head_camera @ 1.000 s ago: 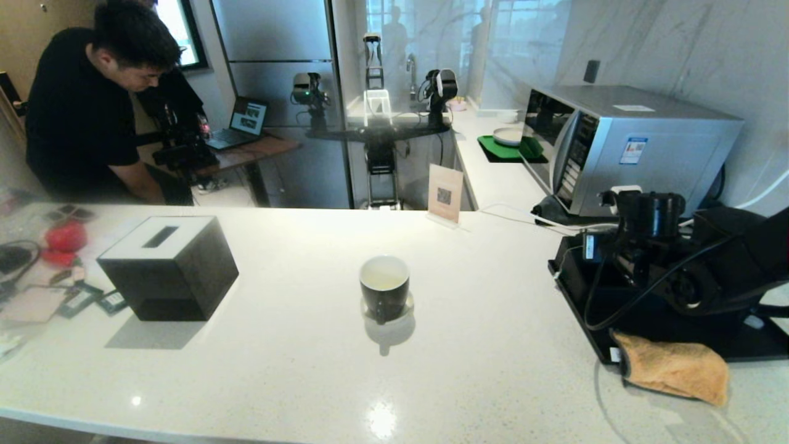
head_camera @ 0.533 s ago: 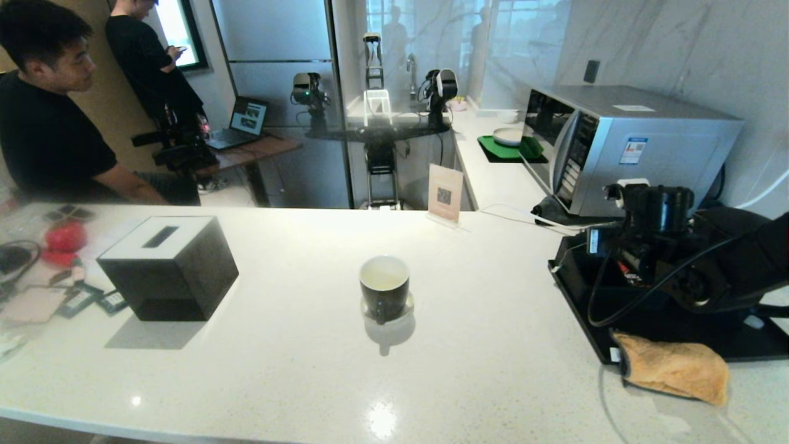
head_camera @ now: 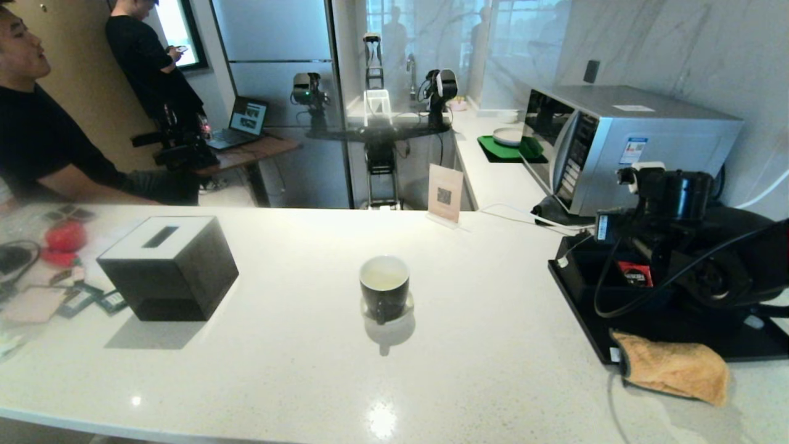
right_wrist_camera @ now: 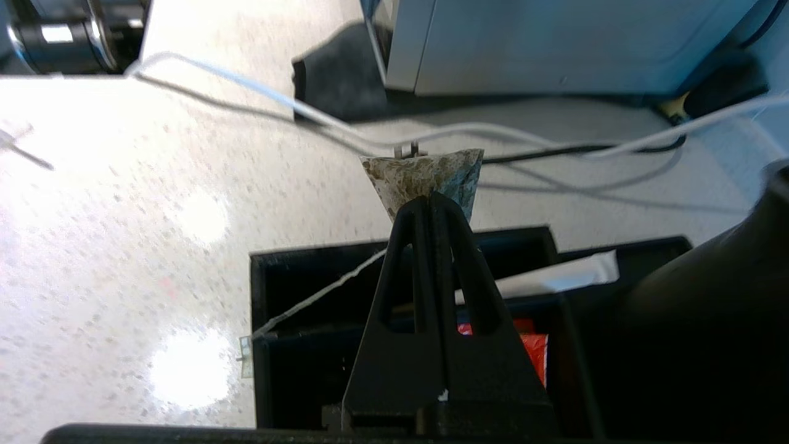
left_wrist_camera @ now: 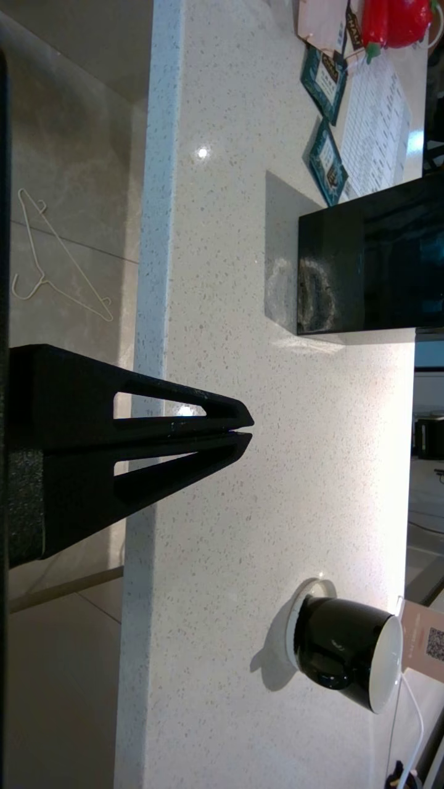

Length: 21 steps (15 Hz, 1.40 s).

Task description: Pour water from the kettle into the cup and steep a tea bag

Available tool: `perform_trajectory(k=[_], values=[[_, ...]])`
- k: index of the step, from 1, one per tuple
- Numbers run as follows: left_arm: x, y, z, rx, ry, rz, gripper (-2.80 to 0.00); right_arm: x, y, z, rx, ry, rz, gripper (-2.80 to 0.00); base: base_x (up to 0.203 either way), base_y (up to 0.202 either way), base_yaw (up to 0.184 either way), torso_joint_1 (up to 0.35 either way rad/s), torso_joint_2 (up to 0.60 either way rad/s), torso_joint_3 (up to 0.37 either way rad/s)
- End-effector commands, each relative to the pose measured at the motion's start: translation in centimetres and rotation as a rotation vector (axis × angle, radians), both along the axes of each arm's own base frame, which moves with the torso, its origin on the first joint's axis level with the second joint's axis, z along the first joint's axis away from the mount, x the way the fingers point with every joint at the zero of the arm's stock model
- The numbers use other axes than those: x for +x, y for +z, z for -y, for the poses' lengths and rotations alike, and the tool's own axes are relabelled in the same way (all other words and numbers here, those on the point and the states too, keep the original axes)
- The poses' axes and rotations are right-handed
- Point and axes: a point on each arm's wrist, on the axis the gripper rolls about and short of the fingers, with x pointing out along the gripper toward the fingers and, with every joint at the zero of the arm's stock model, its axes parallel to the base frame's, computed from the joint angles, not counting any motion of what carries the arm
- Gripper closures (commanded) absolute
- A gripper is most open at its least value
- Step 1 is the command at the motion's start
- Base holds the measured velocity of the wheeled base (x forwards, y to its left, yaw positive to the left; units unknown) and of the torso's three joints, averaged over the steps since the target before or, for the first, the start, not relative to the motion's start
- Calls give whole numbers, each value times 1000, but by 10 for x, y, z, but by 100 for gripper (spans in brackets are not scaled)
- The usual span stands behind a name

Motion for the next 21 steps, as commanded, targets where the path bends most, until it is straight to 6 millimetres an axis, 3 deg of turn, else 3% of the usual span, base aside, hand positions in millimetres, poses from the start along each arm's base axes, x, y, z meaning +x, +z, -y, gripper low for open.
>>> perform_trajectory(k=[1,12,21], values=[[0,0,0,-1,0,-1,0,-8,19,-2,3,7,56,0,0,0,0,0,0,0],[0,0,0,-1,0,-1,0,-52,90,-34,10,119,250,0,0,0,0,0,0,0],[0,0,0,-1,0,-1,0,-81,126,-70,-25,247,353,0,0,0,0,0,0,0]])
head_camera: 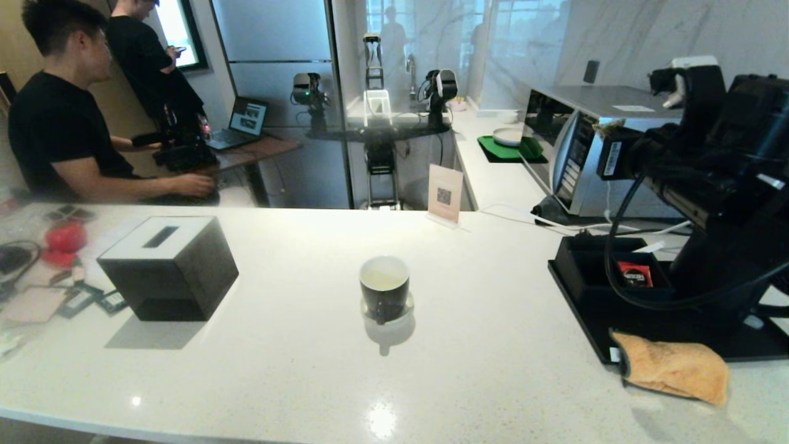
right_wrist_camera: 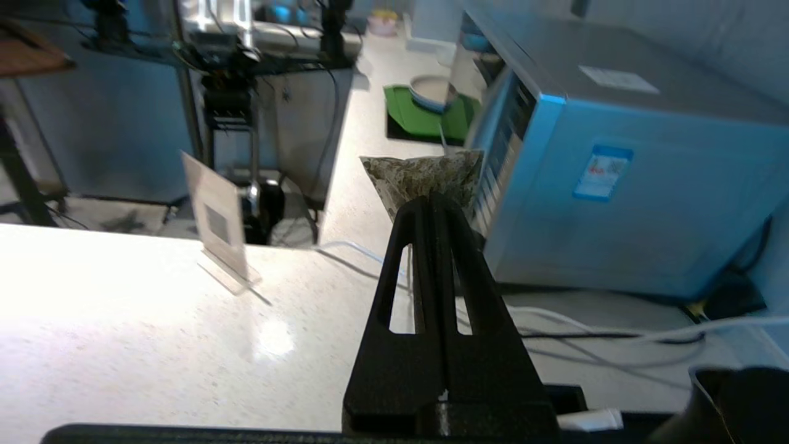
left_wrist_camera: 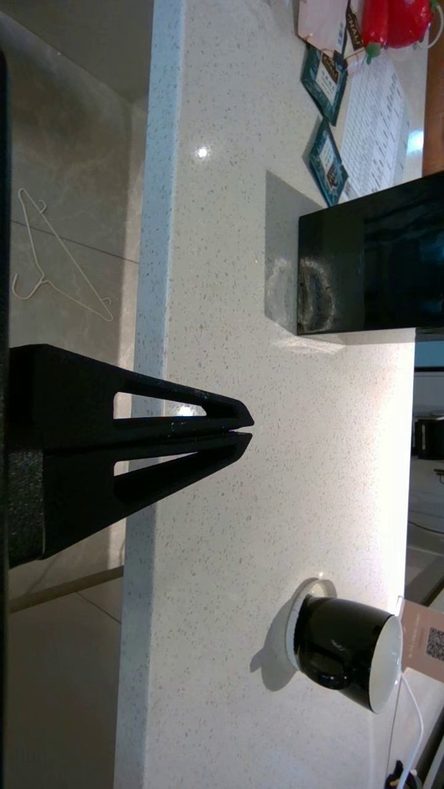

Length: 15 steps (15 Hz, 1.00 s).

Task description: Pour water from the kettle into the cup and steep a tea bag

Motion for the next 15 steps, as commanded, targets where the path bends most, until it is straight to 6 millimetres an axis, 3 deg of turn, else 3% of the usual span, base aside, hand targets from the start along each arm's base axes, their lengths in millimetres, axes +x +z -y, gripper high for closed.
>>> perform_trajectory(k=[1,15], values=[[0,0,0,-2,0,-1,0,-7,14,-13,14,44,45,0,0,0,0,0,0,0],[0,0,0,-1,0,-1,0,-30,29,-111,50,345,109,0,0,0,0,0,0,0]])
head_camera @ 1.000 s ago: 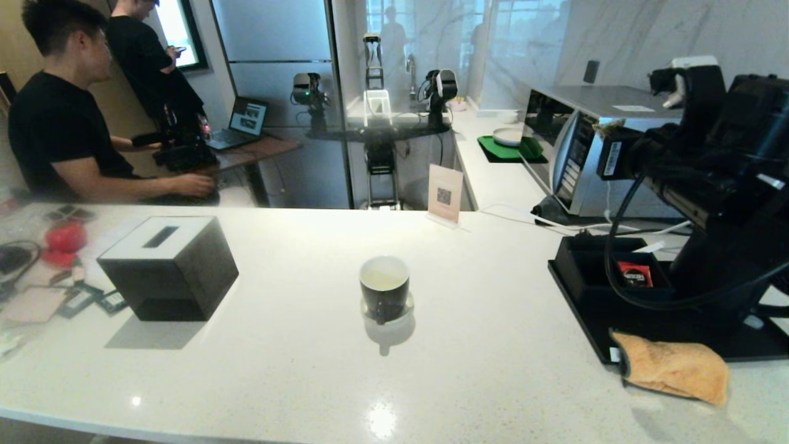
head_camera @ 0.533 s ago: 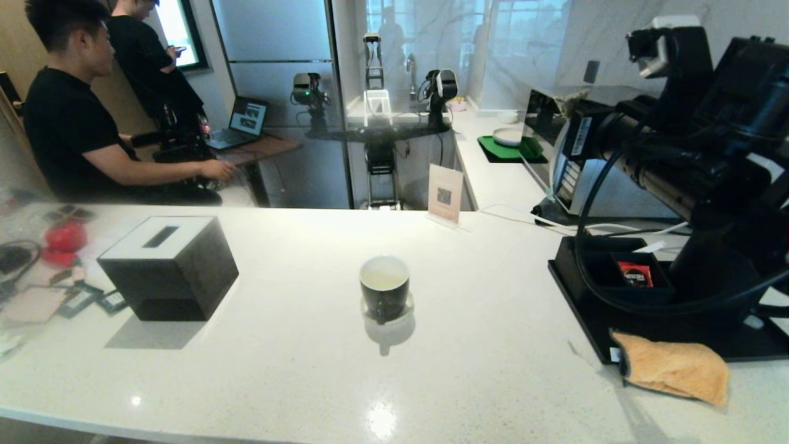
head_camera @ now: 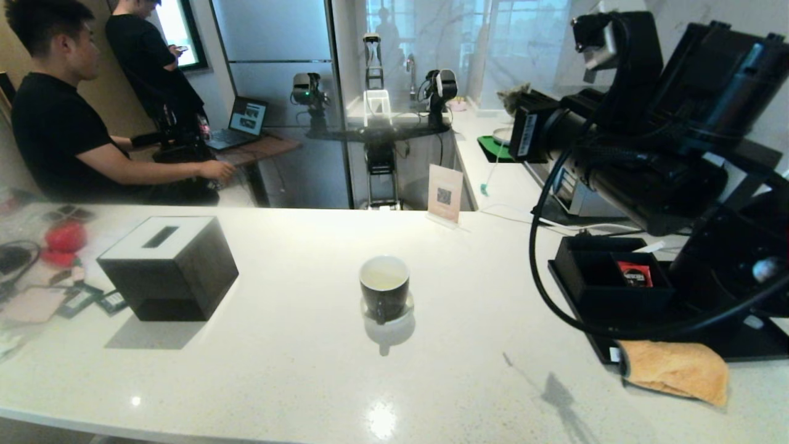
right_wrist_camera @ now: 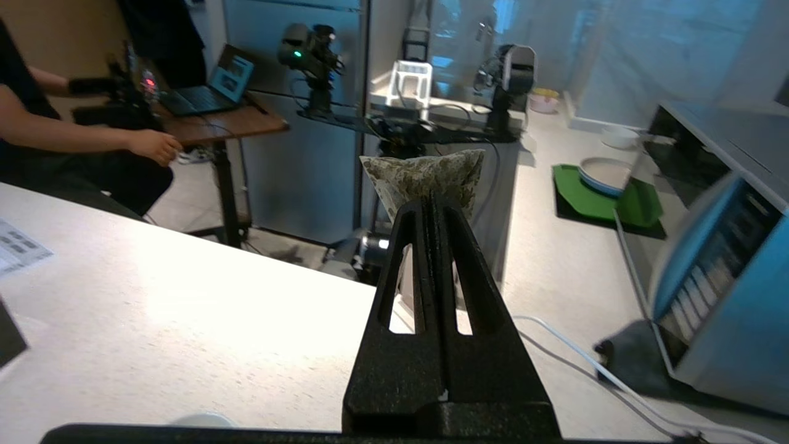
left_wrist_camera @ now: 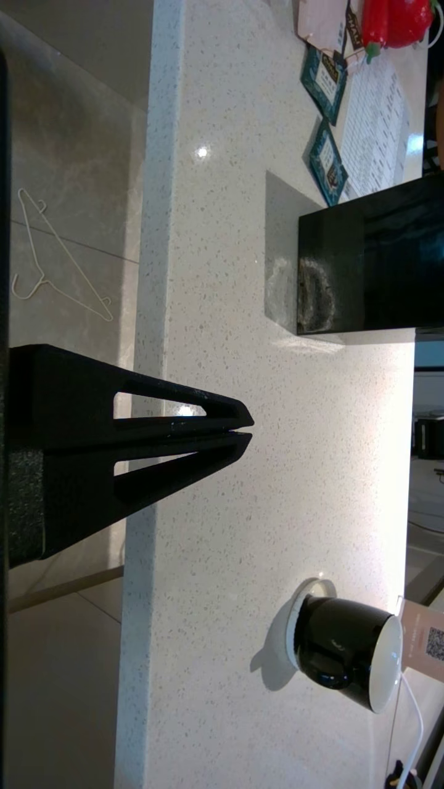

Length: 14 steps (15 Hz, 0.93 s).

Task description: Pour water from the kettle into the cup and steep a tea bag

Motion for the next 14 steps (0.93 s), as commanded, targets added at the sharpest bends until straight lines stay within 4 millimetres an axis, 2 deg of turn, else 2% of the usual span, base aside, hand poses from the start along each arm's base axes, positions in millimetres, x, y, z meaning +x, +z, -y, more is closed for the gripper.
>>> perform_trajectory(k=[1,3,7,12,14], values=[[0,0,0,-1,1,-1,0,1,0,-18,8,38,9,0,0,0,0,0,0,0],[0,0,0,-1,0,0,0,-5,6,-34,22,87,23,0,0,0,0,0,0,0],[0,0,0,-1,0,0,0,-17,0,-62,4,167,17,0,0,0,0,0,0,0],[0,0,0,1,0,-1,0,-13,-4,-77,3,196,20,0,0,0,0,0,0,0],[0,0,0,3,0,-1,0,-19,-5,-83,3,219,18,0,0,0,0,0,0,0]])
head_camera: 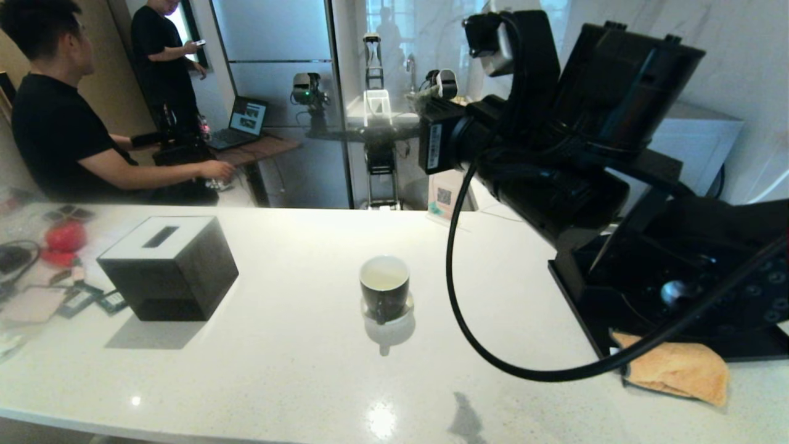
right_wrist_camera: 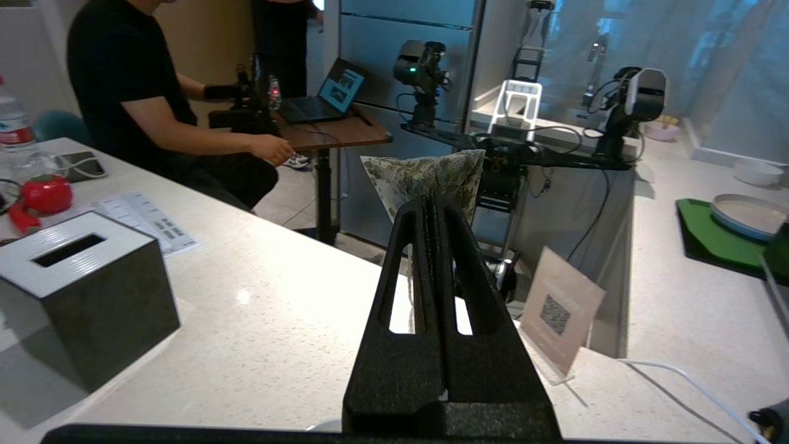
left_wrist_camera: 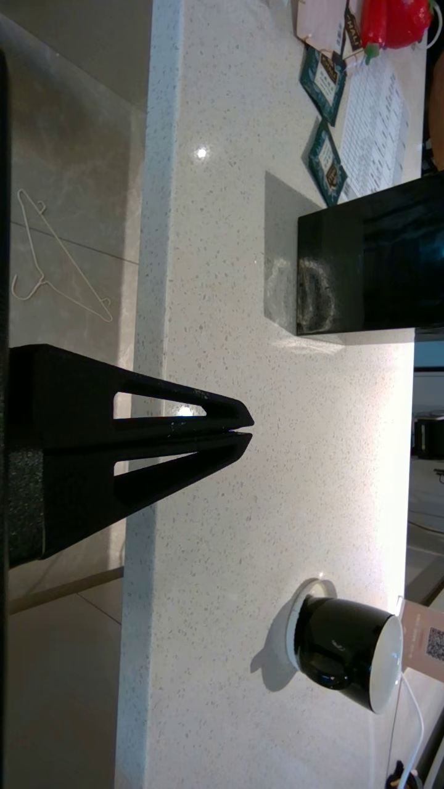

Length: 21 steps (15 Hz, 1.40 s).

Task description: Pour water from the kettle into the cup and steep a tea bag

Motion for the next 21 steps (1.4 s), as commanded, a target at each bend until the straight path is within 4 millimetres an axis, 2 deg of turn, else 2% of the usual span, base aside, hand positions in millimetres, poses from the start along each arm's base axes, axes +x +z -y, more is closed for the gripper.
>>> perform_trajectory(k=[1,10,15,21], values=[[0,0,0,0,0,-1,0,-5,-3,-9,-4,25,-3,0,0,0,0,0,0,0],[0,2,0,58,-6,19,0,-36,-1,-31,-5,117,19,0,0,0,0,0,0,0],[-5,20,1,61,-61,101,0,-41,-1,-35,-7,138,19,0,0,0,0,0,0,0],[-1,35,2,59,-70,48,0,-43,0,-38,-5,150,22,0,0,0,0,0,0,0]])
